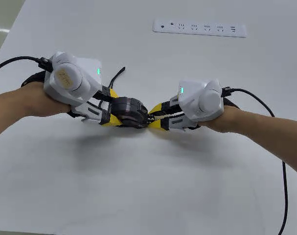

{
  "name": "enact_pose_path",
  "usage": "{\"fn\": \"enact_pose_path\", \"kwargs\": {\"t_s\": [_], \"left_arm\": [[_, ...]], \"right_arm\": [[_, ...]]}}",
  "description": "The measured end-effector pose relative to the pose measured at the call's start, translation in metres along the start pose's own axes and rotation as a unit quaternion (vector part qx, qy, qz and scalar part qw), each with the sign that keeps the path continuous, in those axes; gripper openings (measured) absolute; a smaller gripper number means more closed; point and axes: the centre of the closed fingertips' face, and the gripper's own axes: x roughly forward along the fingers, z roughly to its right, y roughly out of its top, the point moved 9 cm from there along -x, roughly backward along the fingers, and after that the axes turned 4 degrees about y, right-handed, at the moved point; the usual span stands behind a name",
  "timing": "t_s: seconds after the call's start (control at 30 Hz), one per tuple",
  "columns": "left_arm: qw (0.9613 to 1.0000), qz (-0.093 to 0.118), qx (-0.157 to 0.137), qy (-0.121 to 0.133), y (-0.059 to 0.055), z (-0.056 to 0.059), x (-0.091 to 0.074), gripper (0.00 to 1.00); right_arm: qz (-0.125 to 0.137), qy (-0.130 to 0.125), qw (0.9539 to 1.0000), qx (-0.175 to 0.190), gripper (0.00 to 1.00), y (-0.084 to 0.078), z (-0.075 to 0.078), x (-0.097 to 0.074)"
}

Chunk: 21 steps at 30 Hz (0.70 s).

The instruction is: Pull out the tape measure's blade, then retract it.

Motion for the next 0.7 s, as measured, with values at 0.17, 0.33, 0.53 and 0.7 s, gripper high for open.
{"fn": "enact_pose_path", "kwargs": {"t_s": [0.17, 0.33, 0.53, 0.7], "left_arm": [[1.0000, -0.001, -0.001, 0.000, -0.0004, -0.0005, -0.0003, 0.25], [1.0000, -0.002, -0.003, 0.001, -0.0017, -0.0008, -0.0018, 0.25], [1.0000, -0.002, -0.004, 0.002, -0.0031, -0.0009, -0.0026, 0.25], [1.0000, -0.003, -0.004, 0.002, -0.0032, -0.0010, -0.0027, 0.25]], "right_arm": [[-0.008, 0.004, 0.9999, -0.008, 0.13, 0.0000, 0.0023, -0.0009], [-0.012, 0.008, 0.9997, -0.019, 0.12, 0.0013, 0.0058, -0.0022], [-0.016, 0.010, 0.9995, -0.025, 0.12, 0.0035, 0.0062, -0.0042], [-0.019, 0.011, 0.9994, -0.027, 0.12, 0.0042, 0.0056, -0.0056]]}}
